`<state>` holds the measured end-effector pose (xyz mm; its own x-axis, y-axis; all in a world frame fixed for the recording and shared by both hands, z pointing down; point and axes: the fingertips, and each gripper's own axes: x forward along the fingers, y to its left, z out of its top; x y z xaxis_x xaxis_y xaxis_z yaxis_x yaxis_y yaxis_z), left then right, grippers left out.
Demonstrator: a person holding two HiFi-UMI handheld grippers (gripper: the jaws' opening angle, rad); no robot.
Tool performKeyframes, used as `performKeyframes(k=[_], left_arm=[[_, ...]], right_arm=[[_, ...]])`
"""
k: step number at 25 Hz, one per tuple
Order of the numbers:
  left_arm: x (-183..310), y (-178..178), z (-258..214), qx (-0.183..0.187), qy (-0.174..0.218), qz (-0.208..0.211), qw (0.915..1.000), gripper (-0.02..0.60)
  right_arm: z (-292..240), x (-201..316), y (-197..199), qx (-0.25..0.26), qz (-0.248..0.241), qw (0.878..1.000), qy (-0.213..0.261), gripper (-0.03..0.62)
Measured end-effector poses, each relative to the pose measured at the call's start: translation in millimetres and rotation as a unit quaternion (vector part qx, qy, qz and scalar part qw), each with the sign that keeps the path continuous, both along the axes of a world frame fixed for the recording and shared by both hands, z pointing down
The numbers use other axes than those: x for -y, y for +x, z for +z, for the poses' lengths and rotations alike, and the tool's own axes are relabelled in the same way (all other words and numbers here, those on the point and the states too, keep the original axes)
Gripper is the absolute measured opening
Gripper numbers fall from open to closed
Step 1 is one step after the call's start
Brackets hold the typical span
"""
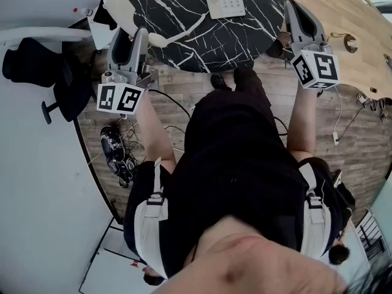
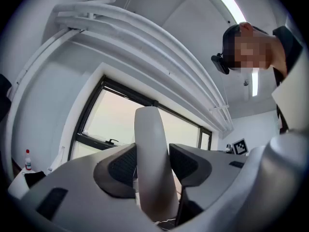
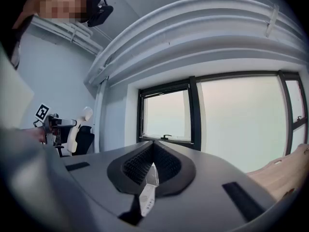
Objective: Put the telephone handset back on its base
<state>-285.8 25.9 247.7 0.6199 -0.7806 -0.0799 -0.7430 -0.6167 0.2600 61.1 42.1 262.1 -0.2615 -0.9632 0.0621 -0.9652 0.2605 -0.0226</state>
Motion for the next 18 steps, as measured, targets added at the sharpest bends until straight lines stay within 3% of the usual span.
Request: performKeyframes(k=[18], left_arm=[[8.4,46.2,13.2,0.023,-0.022,0.038,0.9988,0.222]], right_arm=[[6.5,-4.8,-14.6,-0.002,-0.023,1.0,-0.008,0.029]])
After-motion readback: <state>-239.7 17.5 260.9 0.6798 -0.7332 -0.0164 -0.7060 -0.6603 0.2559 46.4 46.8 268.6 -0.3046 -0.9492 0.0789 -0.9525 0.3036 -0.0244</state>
